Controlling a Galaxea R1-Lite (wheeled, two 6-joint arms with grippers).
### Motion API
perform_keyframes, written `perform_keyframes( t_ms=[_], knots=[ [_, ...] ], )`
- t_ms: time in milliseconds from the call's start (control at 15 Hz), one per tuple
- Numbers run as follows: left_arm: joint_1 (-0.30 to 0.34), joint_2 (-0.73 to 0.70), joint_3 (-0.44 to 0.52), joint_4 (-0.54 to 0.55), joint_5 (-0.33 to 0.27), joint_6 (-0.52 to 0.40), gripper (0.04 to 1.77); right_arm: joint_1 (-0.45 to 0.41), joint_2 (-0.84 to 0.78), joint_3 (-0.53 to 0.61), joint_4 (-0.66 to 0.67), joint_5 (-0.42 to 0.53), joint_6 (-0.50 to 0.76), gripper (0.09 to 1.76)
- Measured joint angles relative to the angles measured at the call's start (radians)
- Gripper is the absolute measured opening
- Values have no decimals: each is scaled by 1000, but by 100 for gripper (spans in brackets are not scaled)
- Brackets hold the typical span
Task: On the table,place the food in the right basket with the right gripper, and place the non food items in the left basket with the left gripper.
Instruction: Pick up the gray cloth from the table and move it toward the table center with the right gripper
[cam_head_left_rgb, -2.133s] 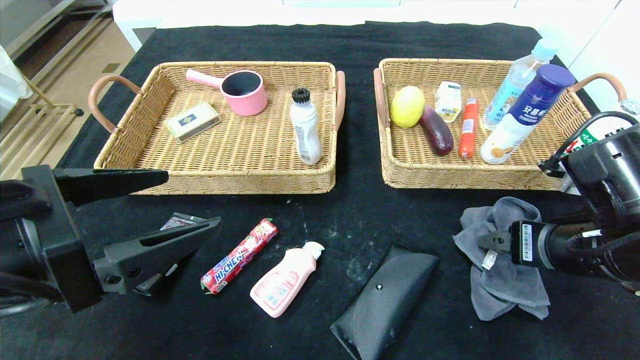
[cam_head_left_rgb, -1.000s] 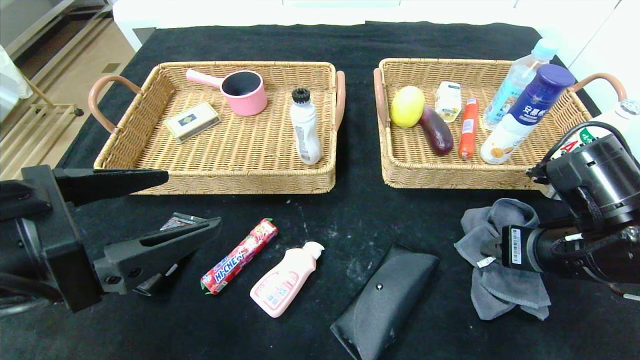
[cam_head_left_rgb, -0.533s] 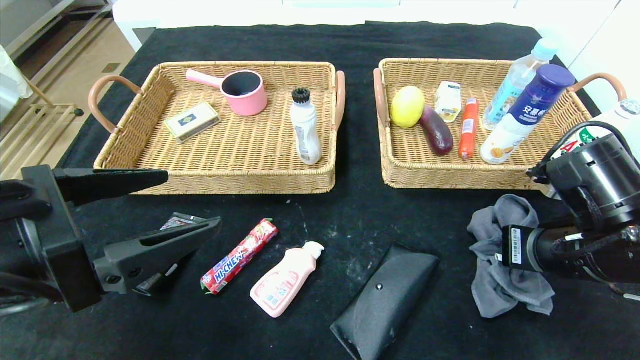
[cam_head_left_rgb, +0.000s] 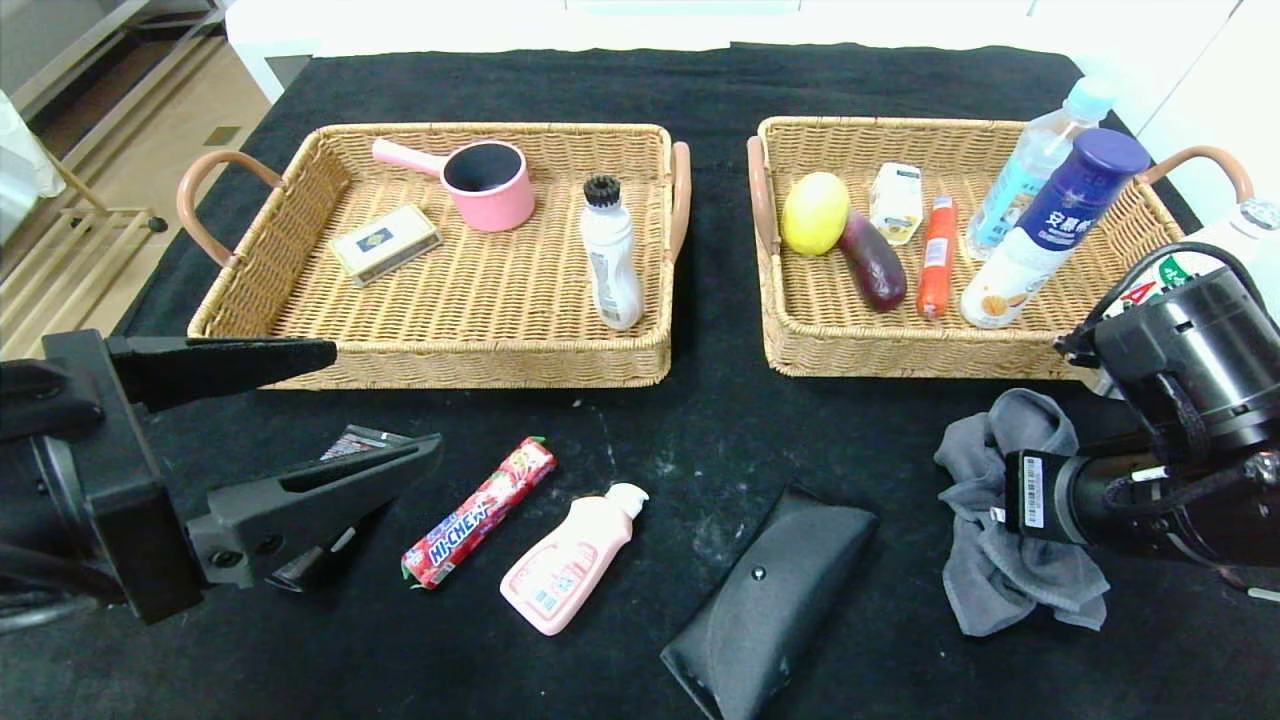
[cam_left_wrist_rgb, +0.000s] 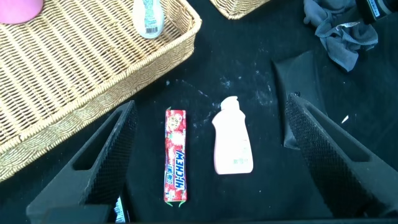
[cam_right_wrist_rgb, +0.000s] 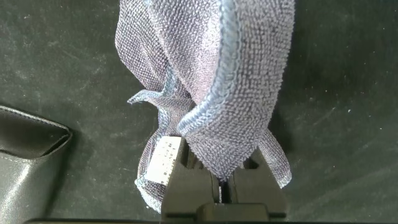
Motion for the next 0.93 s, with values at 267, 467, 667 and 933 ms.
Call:
perform_keyframes(
  t_ms=[267, 467, 667, 933],
  knots=[
    [0, 0, 0, -1, 1, 0, 172, 7, -17, -4, 5, 3, 0, 17],
    [0, 0, 0, 0, 1, 0, 172, 14, -37, -15, 4, 4, 0, 17],
    [0, 0, 0, 0, 1, 0, 172, 24, -56, -46, 6, 4, -2, 17],
    [0, 0, -1, -1, 2, -1, 172, 67, -74, -104, 8, 4, -4, 17]
  ],
)
